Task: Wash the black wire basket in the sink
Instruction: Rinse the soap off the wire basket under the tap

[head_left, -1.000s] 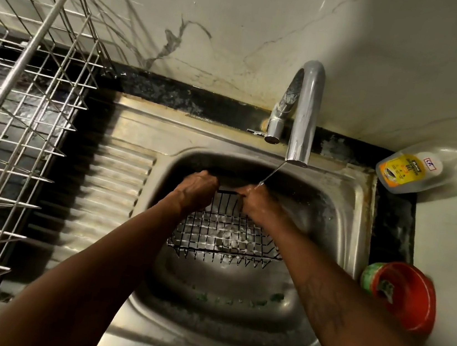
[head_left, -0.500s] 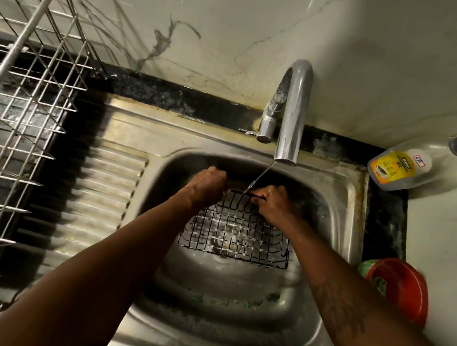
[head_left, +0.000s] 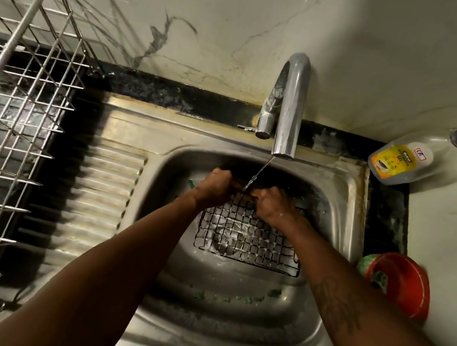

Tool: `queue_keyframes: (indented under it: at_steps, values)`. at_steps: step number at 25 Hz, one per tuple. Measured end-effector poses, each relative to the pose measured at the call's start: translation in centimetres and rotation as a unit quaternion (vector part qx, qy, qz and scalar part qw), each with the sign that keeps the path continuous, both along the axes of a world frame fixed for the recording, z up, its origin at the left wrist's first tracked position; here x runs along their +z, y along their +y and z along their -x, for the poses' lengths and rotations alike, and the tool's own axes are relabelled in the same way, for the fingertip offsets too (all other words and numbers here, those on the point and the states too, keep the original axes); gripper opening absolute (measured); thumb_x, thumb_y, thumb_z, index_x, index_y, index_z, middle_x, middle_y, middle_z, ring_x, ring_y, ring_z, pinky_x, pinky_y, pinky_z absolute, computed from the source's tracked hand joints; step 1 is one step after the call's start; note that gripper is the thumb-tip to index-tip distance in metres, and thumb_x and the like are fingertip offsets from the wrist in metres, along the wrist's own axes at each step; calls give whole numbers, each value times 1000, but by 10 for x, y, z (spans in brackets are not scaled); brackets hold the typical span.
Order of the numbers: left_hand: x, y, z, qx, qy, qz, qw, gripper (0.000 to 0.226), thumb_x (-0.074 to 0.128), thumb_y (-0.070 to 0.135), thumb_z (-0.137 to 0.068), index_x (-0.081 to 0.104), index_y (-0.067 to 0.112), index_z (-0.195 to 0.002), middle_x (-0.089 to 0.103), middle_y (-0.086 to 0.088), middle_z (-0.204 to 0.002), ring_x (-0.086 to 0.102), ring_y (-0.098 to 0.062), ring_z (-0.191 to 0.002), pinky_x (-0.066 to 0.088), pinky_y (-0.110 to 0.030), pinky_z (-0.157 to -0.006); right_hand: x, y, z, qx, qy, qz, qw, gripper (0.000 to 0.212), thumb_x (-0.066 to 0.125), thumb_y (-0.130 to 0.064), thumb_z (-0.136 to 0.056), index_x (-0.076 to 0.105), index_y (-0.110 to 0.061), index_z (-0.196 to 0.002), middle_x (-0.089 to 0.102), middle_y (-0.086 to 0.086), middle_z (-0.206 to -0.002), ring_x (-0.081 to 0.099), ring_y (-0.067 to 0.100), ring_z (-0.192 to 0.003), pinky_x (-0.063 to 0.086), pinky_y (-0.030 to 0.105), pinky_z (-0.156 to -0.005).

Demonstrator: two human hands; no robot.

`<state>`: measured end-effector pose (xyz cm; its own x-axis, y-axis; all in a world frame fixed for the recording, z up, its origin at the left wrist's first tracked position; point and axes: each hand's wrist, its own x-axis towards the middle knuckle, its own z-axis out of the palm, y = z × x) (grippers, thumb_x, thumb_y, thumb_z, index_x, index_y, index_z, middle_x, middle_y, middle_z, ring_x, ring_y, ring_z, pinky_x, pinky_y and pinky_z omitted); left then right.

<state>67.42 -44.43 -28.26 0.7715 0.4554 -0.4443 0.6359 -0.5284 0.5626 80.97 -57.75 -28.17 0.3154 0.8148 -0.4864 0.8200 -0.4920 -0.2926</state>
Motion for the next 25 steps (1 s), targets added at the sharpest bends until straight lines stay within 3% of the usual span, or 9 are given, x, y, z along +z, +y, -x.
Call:
queue_keyframes:
  at_steps: [4,7,11,15,17,21,23,25]
  values:
    - [-1,-6,-5,80,-21,28,996,14,68,10,-95,78,20,-94,73,0,-94,61,-10,-86,47,-23,-80,1,-2,-3,11,13,-3,1000,34,51,-12,-97,69,-27,-122,70,8,-99,63,22,-81,42,27,-67]
    - [-6,-18,-15,103,-26,20,994,14,73,28,-94,80,18,-101,72,-2,-91,60,-13,-86,43,-25,-77,-5,-7,-3,-10,37,-10,999,38,56,-10,-93,68,-28,-125,71,6,-101,58,17,-76,44,26,-67]
    - [-8,-17,-23,138,-29,39,989,23,75,43,-91,80,22,-99,73,0,-86,65,-15,-82,45,-26,-72,-13,-12,-4,-37,71,-39,996,31,56,-14,-96,71,-29,-119,72,5,-105,68,25,-89,56,33,-77]
    - [-13,-23,-23,61,-23,20,998,20,70,29,-96,79,13,-103,77,-13,-97,72,-30,-92,52,-32,-74,-15,-14,0,-59,67,-50,995,29,56,-16,-95,72,-28,-117,74,8,-109,69,29,-94,58,40,-83]
    - [-16,-26,-24,73,-48,24,996,17,70,23,-95,78,10,-101,78,-14,-95,73,-32,-93,55,-34,-75,-16,-14,2,-63,62,-51,995,29,57,-18,-93,71,-28,-116,74,7,-110,69,29,-95,58,40,-82]
    - [-7,-26,-33,172,-130,27,976,12,73,14,-92,79,4,-96,76,-8,-86,66,-12,-79,40,-13,-64,-14,-12,3,-71,66,-58,994,27,56,-23,-92,71,-27,-115,73,7,-115,67,31,-102,57,39,-84]
    - [-8,-25,-34,166,-144,14,975,13,74,14,-92,80,5,-98,78,-11,-90,72,-18,-81,39,-12,-65,-12,-13,4,-65,68,-64,994,29,56,-19,-92,72,-25,-116,72,9,-118,66,32,-105,56,39,-86]
    - [-11,-27,-30,97,-130,-11,987,14,72,14,-93,79,7,-102,79,-14,-93,74,-26,-86,42,-15,-66,-11,-14,4,-67,67,-61,994,30,55,-15,-92,72,-23,-116,72,11,-116,67,34,-103,56,40,-86]
